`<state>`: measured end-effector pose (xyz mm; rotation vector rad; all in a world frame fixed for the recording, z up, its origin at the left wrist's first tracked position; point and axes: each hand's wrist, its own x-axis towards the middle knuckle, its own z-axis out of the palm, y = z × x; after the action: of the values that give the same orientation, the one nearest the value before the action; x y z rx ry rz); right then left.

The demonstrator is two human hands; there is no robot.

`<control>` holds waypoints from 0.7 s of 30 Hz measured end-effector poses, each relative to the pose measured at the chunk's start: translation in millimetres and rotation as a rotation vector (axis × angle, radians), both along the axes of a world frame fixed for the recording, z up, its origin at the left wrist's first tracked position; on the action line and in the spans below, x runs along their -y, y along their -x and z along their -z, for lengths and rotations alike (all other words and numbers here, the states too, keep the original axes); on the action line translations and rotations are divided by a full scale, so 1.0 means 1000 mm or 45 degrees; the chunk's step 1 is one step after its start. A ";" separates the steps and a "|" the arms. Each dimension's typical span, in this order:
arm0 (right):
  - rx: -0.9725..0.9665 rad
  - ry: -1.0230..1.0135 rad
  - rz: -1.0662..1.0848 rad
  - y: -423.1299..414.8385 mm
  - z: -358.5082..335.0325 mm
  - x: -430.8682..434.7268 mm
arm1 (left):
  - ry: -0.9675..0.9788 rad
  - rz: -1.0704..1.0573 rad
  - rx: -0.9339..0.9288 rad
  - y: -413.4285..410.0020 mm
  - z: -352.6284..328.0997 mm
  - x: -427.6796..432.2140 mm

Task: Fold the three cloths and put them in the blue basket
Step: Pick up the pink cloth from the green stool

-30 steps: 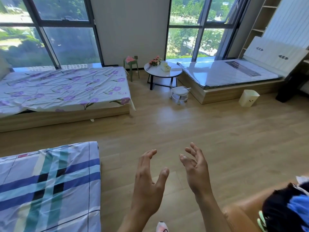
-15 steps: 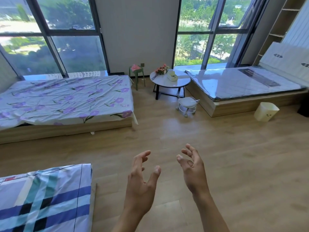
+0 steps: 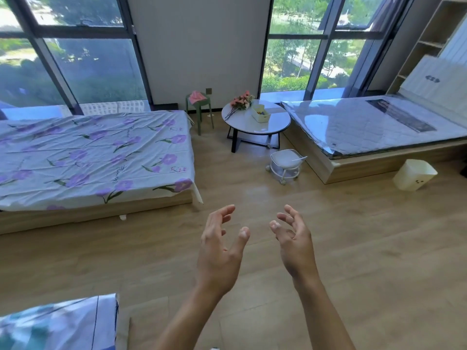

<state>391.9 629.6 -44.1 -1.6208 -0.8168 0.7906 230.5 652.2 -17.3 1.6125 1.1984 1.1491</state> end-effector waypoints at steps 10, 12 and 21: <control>-0.081 0.038 0.086 -0.088 0.017 -0.177 | 0.073 0.056 0.002 -0.084 0.011 -0.191; -0.087 0.028 0.079 -0.113 0.021 -0.221 | 0.076 0.056 0.004 -0.110 0.014 -0.233; -0.016 -0.048 -0.120 -0.213 -0.005 -0.424 | 0.023 -0.096 0.074 -0.210 0.000 -0.409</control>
<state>604.6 1053.3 -39.5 -1.5514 -0.8992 0.8458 440.7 1061.0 -17.0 1.5216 1.2379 1.2206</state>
